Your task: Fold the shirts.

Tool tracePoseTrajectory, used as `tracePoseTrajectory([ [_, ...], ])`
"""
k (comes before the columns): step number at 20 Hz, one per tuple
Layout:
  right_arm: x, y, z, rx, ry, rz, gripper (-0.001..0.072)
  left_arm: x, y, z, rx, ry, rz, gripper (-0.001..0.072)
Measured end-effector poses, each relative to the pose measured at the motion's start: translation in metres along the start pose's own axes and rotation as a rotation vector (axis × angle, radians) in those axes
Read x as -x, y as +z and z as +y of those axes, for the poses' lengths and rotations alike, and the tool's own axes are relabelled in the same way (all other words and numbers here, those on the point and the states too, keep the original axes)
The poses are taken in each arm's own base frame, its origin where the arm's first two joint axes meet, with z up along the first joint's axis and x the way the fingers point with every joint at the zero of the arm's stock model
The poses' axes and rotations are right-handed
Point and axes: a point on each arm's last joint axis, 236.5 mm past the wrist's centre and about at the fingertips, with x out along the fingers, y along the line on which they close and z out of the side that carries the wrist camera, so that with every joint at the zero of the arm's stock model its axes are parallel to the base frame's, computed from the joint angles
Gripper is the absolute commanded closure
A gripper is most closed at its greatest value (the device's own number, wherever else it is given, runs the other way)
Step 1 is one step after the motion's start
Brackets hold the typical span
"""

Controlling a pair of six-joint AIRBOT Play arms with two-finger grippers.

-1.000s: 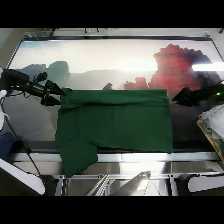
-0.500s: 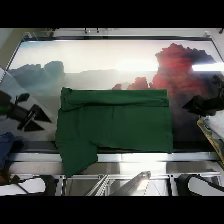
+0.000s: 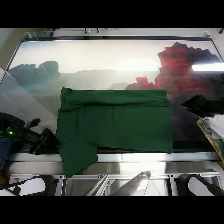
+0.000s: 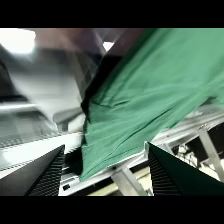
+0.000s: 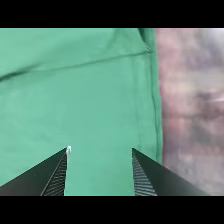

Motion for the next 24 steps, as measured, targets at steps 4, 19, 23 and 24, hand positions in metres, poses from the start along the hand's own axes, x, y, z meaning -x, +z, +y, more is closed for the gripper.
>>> tracePoseTrajectory([
  [4, 0.015, 0.004, 0.014, 0.039, 0.003, -0.053, 0.0245, -0.034, -0.023, -0.003, 0.009, 0.01, 0.084, 0.0167],
  [19, -0.007, -0.08, -0.023, -0.169, -0.094, 0.131, 0.0244, -0.047, -0.027, -0.057, -0.126, -0.169, 0.088, 0.064],
  [23, -0.03, -0.144, -0.042, -0.333, -0.123, 0.271, 0.0244, -0.046, -0.035, -0.06, -0.136, -0.184, 0.121, 0.064],
  [24, -0.034, -0.156, -0.044, -0.366, -0.126, 0.296, 0.0245, -0.046, -0.036, -0.06, -0.139, -0.186, 0.126, 0.0639],
])
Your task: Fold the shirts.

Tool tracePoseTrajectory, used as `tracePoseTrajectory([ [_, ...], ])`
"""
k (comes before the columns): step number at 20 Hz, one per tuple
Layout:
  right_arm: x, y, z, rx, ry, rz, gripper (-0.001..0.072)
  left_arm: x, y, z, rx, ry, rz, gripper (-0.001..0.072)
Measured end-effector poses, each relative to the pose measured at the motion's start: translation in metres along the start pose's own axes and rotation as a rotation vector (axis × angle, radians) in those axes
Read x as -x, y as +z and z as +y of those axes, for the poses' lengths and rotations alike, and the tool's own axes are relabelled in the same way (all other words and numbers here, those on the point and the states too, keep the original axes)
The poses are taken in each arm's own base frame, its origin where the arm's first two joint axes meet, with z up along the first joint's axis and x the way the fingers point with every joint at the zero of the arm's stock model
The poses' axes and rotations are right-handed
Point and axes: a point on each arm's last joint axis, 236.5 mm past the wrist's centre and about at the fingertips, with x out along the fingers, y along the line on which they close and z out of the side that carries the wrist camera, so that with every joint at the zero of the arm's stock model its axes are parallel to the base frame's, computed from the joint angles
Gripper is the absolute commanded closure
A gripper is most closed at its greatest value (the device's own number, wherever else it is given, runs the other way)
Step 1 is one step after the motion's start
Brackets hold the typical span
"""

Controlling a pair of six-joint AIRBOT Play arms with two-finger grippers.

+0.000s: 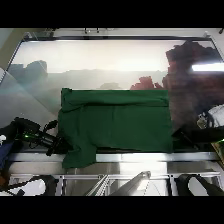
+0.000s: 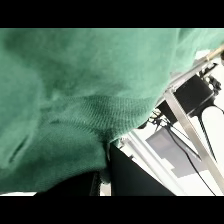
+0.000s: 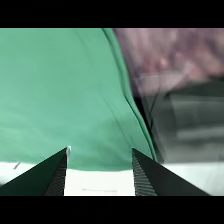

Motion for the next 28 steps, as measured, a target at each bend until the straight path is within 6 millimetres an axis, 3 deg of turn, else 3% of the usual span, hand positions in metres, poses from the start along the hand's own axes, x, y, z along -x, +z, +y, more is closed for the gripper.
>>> tracePoseTrajectory([
  [4, -0.023, -0.024, -0.027, -0.093, -0.055, 0.05, 0.0245, 0.0, -0.003, -0.001, 0.0, -0.005, 0.011, 0.0639],
  [9, -0.03, -0.032, -0.036, -0.14, -0.075, 0.061, 0.0247, 0.0, -0.005, -0.002, 0.0, -0.009, 0.023, 0.0639],
  [10, -0.03, -0.032, -0.036, -0.14, -0.077, 0.061, 0.0278, 0.0, -0.005, -0.002, 0.0, -0.01, 0.022, 0.064],
  [11, -0.031, -0.032, -0.037, -0.135, -0.078, 0.062, 0.0452, 0.0, -0.005, -0.002, 0.0, -0.01, 0.022, 0.064],
  [12, -0.032, -0.033, -0.039, -0.12, -0.081, 0.065, 0.056, 0.0, -0.005, -0.002, 0.0, -0.01, 0.023, 0.064],
  [14, -0.035, -0.03, -0.033, -0.095, -0.051, 0.055, 0.0581, 0.0, -0.005, -0.002, 0.0, -0.01, 0.023, 0.064],
  [15, -0.036, -0.028, -0.029, -0.082, -0.032, 0.049, 0.0645, 0.0, -0.006, -0.002, 0.0, -0.01, 0.023, 0.064],
  [16, -0.037, -0.026, -0.024, -0.065, -0.007, 0.043, 0.0694, 0.0, -0.005, -0.002, 0.0, -0.01, 0.023, 0.064],
  [21, -0.031, -0.032, 0.025, 0.006, 0.203, 0.075, 0.0696, 0.001, -0.01, -0.008, -0.012, -0.032, 0.042, 0.064],
  [24, -0.017, -0.028, 0.066, 0.044, 0.381, 0.044, 0.0695, 0.004, -0.018, -0.037, -0.065, -0.158, 0.071, 0.0641],
  [28, 0.013, -0.008, 0.118, 0.089, 0.62, -0.063, 0.0695, 0.026, -0.021, -0.084, -0.182, -0.325, 0.076, 0.0642],
])
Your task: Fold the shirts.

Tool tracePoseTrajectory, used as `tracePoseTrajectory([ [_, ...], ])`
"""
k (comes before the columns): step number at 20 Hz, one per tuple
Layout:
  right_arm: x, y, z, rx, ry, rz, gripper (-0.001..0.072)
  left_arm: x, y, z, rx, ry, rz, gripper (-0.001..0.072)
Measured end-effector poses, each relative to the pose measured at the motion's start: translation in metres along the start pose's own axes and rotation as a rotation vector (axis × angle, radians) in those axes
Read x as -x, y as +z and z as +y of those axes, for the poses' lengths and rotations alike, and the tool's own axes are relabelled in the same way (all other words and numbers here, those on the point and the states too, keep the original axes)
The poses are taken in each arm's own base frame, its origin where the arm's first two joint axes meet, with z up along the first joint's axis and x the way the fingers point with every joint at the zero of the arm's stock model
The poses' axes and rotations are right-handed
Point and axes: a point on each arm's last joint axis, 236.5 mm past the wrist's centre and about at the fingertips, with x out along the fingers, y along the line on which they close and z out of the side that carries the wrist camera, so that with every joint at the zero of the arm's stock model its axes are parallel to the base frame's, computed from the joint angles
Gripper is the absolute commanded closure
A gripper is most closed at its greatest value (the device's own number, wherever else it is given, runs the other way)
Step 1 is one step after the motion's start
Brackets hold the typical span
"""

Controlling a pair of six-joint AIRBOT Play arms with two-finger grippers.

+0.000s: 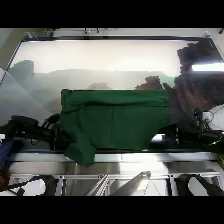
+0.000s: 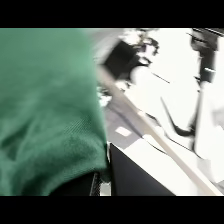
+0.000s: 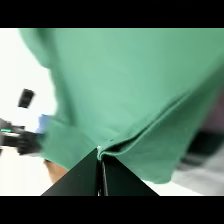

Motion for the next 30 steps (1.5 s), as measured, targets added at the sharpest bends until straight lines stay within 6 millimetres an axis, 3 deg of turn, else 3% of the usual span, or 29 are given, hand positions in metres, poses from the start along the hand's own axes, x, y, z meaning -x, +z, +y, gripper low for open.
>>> tracePoseTrajectory([
  [1, 0.001, 0.008, 0.014, 0.022, 0.049, -0.031, 0.0695, 0.005, 0.003, -0.012, -0.039, -0.016, -0.01, 0.0678],
  [4, 0.009, 0.034, 0.044, 0.078, 0.132, -0.114, 0.0696, 0.024, 0.015, -0.047, -0.176, -0.02, -0.052, 0.0678],
  [7, 0.014, 0.066, 0.05, 0.092, 0.134, -0.2, 0.0696, 0.049, 0.033, -0.073, -0.242, 0.003, -0.101, 0.0678],
  [14, 0.002, 0.134, 0.003, 0.052, 0.058, -0.249, 0.0695, 0.112, 0.095, -0.065, -0.17, 0.049, -0.187, 0.0679],
  [18, -0.007, 0.166, -0.021, 0.051, 0.03, -0.251, 0.0696, 0.133, 0.13, -0.055, -0.139, 0.058, -0.203, 0.068],
  [24, -0.013, 0.201, -0.043, 0.084, -0.01, -0.269, 0.0695, 0.132, 0.176, -0.05, -0.132, 0.1, -0.162, 0.068],
  [30, -0.014, 0.216, -0.058, 0.117, -0.056, -0.301, 0.0693, 0.123, 0.211, -0.048, -0.139, 0.139, -0.132, 0.0679],
])
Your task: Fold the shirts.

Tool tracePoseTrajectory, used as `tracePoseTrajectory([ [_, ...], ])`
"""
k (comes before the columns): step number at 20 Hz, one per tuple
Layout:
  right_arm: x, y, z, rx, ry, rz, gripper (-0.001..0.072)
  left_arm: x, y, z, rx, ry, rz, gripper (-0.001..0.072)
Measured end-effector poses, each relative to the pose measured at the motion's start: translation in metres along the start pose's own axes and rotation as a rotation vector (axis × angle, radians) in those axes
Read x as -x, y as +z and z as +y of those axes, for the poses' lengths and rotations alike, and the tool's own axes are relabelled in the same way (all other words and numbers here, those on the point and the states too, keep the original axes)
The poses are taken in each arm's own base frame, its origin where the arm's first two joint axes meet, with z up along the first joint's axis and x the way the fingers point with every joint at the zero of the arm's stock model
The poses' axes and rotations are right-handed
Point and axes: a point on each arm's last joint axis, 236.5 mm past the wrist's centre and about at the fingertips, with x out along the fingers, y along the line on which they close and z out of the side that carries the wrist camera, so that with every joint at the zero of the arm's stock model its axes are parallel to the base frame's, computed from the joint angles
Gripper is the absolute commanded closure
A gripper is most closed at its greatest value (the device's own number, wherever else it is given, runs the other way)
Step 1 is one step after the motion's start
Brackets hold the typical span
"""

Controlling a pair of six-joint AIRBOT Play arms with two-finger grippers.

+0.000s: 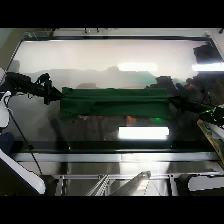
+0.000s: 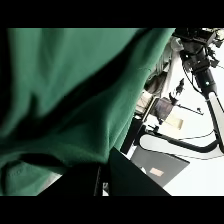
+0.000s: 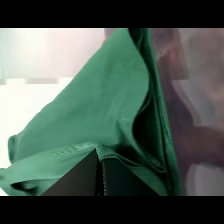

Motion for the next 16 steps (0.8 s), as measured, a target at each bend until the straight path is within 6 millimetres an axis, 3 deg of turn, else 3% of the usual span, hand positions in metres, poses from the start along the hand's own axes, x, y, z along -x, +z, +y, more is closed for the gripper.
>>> tracePoseTrajectory([
  [5, -0.012, 0.0, -0.003, 0.077, -0.036, -0.011, 0.0693, -0.013, 0.01, 0.01, 0.028, 0.022, 0.028, 0.0677],
  [6, -0.016, -0.001, -0.003, 0.09, -0.039, -0.013, 0.0678, -0.014, 0.01, 0.013, 0.032, 0.03, 0.033, 0.0599],
  [7, -0.019, -0.002, -0.001, 0.106, -0.041, -0.011, 0.051, -0.015, 0.01, 0.014, 0.033, 0.037, 0.037, 0.0415],
  [8, -0.022, -0.003, 0.001, 0.116, -0.042, -0.012, 0.0387, -0.016, 0.01, 0.016, 0.04, 0.041, 0.04, 0.0371],
  [9, -0.025, -0.004, 0.002, 0.129, -0.043, -0.01, 0.0385, -0.017, 0.01, 0.017, 0.042, 0.046, 0.043, 0.0334],
  [10, -0.026, -0.004, 0.003, 0.135, -0.043, -0.011, 0.0384, -0.017, 0.01, 0.016, 0.042, 0.046, 0.044, 0.0227],
  [11, -0.025, -0.003, 0.005, 0.145, -0.044, -0.013, 0.0289, -0.016, 0.009, 0.015, 0.046, 0.047, 0.045, -0.0012],
  [12, -0.023, 0.0, 0.008, 0.161, -0.045, -0.015, 0.0175, -0.015, 0.009, 0.013, 0.046, 0.05, 0.041, -0.0011],
  [14, -0.011, 0.011, 0.015, 0.192, -0.065, -0.018, 0.0172, -0.008, 0.007, 0.005, 0.031, 0.055, 0.022, -0.0011],
  [15, -0.001, 0.02, 0.016, 0.206, -0.093, -0.018, 0.0079, -0.001, 0.006, 0.0, 0.023, 0.059, 0.006, -0.0011],
  [16, 0.01, 0.027, 0.016, 0.221, -0.132, -0.009, 0.0031, 0.007, 0.004, -0.005, 0.019, 0.065, -0.014, -0.001],
])
